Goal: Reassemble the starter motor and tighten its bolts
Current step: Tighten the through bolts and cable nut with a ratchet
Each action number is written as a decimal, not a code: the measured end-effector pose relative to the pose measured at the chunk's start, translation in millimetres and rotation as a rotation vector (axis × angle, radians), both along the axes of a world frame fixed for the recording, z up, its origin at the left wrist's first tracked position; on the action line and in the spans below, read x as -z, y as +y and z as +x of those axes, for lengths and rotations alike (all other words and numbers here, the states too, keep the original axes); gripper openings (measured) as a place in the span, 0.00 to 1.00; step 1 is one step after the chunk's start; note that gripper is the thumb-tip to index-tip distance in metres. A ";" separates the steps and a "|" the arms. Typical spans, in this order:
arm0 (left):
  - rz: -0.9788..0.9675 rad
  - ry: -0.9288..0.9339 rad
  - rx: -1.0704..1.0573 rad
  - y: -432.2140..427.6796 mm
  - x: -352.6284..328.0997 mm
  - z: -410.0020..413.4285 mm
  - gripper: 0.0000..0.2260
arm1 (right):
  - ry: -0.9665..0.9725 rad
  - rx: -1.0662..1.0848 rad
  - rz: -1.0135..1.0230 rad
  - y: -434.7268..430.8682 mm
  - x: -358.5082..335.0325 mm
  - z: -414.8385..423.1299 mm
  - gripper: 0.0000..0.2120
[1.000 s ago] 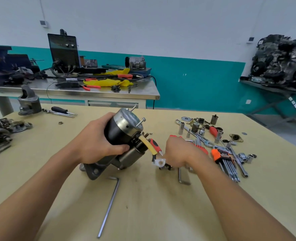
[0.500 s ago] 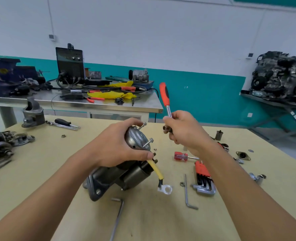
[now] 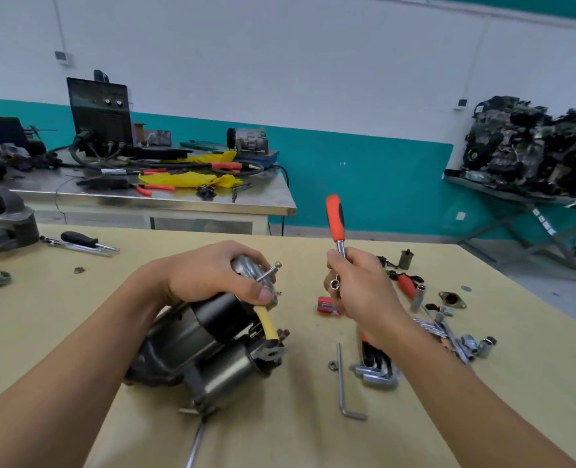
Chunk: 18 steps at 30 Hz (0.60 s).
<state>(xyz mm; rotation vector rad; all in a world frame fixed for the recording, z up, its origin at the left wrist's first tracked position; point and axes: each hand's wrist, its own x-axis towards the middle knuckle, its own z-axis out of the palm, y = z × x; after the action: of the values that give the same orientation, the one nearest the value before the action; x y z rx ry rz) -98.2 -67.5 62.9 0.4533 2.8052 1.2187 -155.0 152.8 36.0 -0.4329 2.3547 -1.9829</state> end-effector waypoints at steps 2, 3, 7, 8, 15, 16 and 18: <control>-0.010 0.004 -0.008 -0.5 -0.6 0.6 0.28 | -0.006 -0.009 -0.009 3.3 6.4 1.0 0.12; -0.020 0.009 -0.014 -0.3 -1.3 1.9 0.28 | -0.004 -0.011 -0.016 3.7 7.8 0.8 0.12; -0.121 0.059 -0.101 14.4 -5.2 8.2 0.34 | 0.010 -0.059 -0.068 1.7 1.2 2.9 0.10; -0.129 0.072 -0.117 21.0 -4.8 9.2 0.35 | 0.024 -0.105 -0.088 1.6 -2.7 4.2 0.09; -0.247 0.058 -0.052 51.9 3.9 5.5 0.30 | 0.219 -0.270 0.099 18.0 -27.8 3.0 0.06; -0.280 0.062 -0.050 53.6 3.9 4.7 0.29 | 0.224 -0.262 0.123 23.0 -23.8 4.2 0.06; -0.327 0.077 -0.045 54.8 6.1 3.0 0.25 | 0.201 -0.266 0.151 31.7 -9.0 8.7 0.05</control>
<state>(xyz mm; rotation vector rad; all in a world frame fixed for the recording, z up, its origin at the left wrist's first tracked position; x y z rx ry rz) -95.2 -12.7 56.8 0.4241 3.0142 0.7379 -146.3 184.4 45.0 -0.9213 2.3839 -1.7028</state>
